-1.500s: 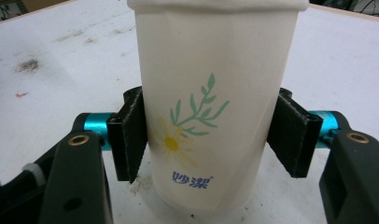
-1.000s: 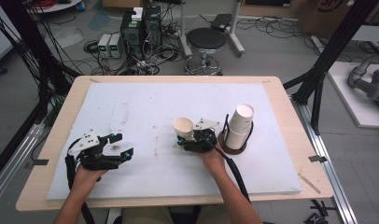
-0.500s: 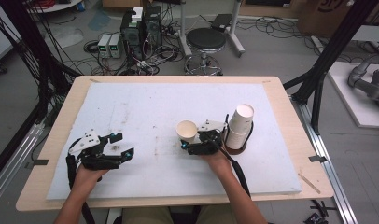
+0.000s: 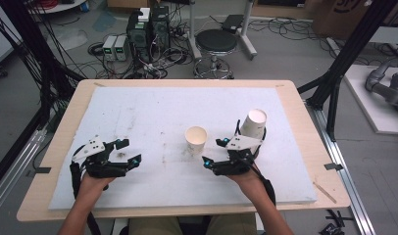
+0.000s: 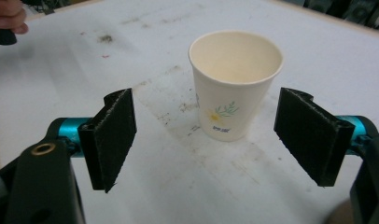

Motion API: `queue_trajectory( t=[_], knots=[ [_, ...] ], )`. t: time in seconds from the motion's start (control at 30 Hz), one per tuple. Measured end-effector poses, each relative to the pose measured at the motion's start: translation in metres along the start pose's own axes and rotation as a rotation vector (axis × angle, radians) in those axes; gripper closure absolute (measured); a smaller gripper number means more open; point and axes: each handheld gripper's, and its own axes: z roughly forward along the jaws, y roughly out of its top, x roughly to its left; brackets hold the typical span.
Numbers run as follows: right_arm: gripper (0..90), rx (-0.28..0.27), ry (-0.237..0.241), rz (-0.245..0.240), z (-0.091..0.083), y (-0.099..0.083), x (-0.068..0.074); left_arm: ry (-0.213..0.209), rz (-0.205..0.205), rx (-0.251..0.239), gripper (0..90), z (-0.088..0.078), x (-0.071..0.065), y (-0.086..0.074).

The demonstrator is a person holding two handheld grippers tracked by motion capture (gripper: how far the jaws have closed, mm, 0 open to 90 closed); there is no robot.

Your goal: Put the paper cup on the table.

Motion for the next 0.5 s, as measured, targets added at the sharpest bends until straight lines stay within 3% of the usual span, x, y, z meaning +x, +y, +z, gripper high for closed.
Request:
queue_trajectory(
  t=[0.27,0.5],
  knots=[
    [21.3,-0.105,-0.027,-0.05,-0.052,-0.007,0.0,0.002,0.002,-0.027,16.6,0.001,-0.002,0.002],
    [21.3,-0.161,-0.073,-0.033,-0.089,-0.019,-0.006,0.005,0.011,-0.03,16.7,-0.001,-0.003,0.003]
  ],
)
